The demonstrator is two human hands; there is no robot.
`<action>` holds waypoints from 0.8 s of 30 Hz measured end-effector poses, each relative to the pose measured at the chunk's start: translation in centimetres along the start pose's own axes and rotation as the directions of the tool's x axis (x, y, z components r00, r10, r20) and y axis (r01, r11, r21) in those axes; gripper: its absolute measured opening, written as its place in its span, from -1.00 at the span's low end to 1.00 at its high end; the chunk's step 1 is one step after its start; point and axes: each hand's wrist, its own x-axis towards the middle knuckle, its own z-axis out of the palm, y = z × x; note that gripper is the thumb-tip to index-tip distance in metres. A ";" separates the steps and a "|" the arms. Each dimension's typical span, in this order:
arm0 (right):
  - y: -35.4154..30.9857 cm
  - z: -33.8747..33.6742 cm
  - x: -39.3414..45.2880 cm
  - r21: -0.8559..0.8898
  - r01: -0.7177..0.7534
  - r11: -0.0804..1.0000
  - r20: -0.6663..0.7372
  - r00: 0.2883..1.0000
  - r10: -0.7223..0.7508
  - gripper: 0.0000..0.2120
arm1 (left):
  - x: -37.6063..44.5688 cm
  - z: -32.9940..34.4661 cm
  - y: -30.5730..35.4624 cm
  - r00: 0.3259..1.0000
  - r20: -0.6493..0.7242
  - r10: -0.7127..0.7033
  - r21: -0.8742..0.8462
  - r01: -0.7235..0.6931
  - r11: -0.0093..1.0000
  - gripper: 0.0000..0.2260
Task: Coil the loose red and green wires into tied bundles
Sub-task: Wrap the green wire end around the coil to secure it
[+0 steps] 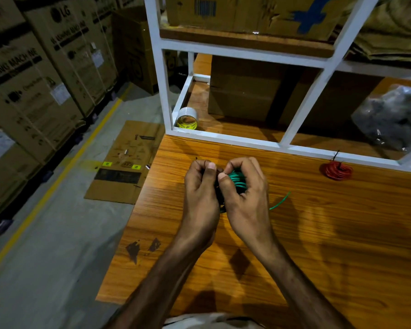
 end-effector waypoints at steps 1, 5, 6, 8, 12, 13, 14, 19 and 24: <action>0.0 0.1 0.0 -0.001 0.010 1.000 -0.002 1.000 -0.010 -0.90 | 0.1 0.1 -0.1 1.000 -0.015 0.007 -0.004 -0.007 1.000 -0.76; 0.2 0.2 -0.4 -0.011 0.009 1.000 -0.004 1.000 -0.009 -0.96 | 0.4 0.3 -0.6 0.998 -0.059 0.016 -0.004 -0.016 1.000 -0.77; 0.3 0.2 -0.5 -0.015 0.001 1.000 -0.002 1.000 -0.001 -0.96 | 0.4 0.3 -0.8 0.998 -0.064 0.004 -0.009 -0.005 1.000 -0.78; 0.5 0.2 -0.6 -0.021 -0.008 1.000 -0.001 1.000 0.008 -0.95 | 0.5 0.3 -1.1 0.997 -0.073 -0.024 -0.032 0.022 0.999 -0.77; 0.8 0.2 -0.5 -0.026 -0.019 0.999 0.013 1.000 0.020 -0.94 | 0.8 0.3 -1.4 0.996 -0.070 -0.063 -0.079 0.058 0.995 -0.75; 0.9 0.1 -0.5 -0.017 -0.033 0.999 0.027 0.999 0.033 -0.95 | 0.9 0.2 -1.4 0.996 -0.058 -0.069 -0.084 0.064 0.994 -0.75; 1.1 0.0 -0.4 -0.003 -0.055 0.999 0.042 0.998 0.055 -0.97 | 1.0 0.1 -1.3 0.996 -0.044 -0.074 -0.086 0.070 0.994 -0.76; 1.9 -0.6 -0.2 0.099 -0.209 0.973 0.038 0.978 0.206 -0.95 | 0.3 -0.3 -2.2 0.999 0.045 0.006 -0.074 -0.002 0.997 -0.76; 1.4 -0.5 0.3 0.250 -0.361 0.899 0.012 0.929 0.369 -0.90 | -0.8 -0.6 -4.1 0.969 0.067 0.238 0.095 -0.243 0.965 -0.70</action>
